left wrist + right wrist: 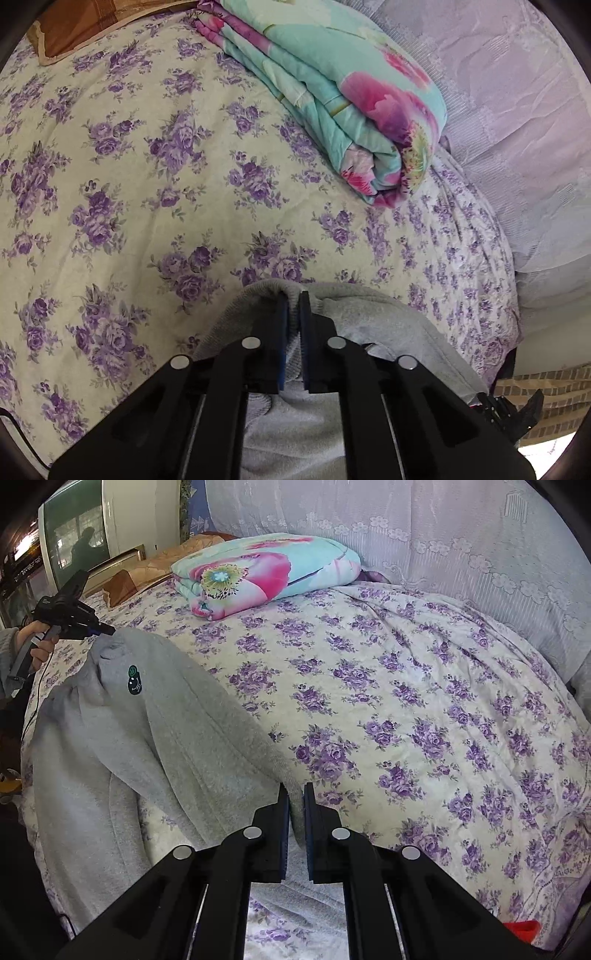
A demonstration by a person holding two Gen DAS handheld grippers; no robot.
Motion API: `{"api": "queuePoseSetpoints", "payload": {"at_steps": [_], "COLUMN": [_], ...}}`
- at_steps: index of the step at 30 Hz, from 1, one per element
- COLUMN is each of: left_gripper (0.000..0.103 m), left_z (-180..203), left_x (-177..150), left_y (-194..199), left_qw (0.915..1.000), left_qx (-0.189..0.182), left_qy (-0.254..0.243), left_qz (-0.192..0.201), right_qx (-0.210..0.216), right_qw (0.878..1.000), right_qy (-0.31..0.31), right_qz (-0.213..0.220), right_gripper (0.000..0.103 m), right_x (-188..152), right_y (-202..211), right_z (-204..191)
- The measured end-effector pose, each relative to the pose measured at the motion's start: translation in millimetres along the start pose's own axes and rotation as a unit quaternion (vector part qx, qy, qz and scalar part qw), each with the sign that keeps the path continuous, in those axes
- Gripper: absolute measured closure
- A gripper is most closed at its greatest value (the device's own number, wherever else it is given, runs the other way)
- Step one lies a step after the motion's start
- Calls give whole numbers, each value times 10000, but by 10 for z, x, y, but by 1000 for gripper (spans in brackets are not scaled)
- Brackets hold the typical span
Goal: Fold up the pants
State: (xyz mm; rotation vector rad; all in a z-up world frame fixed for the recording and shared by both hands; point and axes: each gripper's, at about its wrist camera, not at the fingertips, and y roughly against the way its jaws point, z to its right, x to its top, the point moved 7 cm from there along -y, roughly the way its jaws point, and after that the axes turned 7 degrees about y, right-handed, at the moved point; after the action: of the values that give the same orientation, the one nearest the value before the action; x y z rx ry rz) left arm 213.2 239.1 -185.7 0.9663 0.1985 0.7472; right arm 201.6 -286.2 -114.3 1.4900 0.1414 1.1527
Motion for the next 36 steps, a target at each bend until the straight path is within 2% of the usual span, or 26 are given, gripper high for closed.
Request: {"api": "queuePoseSetpoints", "payload": {"at_steps": [5, 12, 21, 28, 33, 36], "left_gripper": [98, 98, 98, 97, 95, 93], "left_z": [45, -104, -442, -929, -1077, -1049], "left_x": [-81, -253, -640, -976, -1112, -1179], "left_y": [240, 530, 834, 896, 1055, 1176], "left_qw": [9991, 9968, 9950, 9942, 9953, 9923], "left_qx": [-351, -786, -966, -977, -862, -1149], "left_qy": [-227, -165, -200, 203, 311, 322], "left_qz": [25, -6, -144, -398, -299, -337], "right_qx": [-187, -326, -433, -387, -392, -386], "right_qw": [9997, 9983, 9951, 9912, 9875, 9871], "right_qy": [-148, -462, -890, -1254, -1510, -1529], "right_qz": [79, 147, 74, -152, -226, -286], "right_gripper": [96, 96, 96, 96, 96, 96], "right_x": [-132, -465, -1040, -1523, -1712, -1772], "right_y": [328, 691, 1041, 1028, 983, 954], "right_z": [-238, -629, -1245, -1756, -1900, -1950]}}
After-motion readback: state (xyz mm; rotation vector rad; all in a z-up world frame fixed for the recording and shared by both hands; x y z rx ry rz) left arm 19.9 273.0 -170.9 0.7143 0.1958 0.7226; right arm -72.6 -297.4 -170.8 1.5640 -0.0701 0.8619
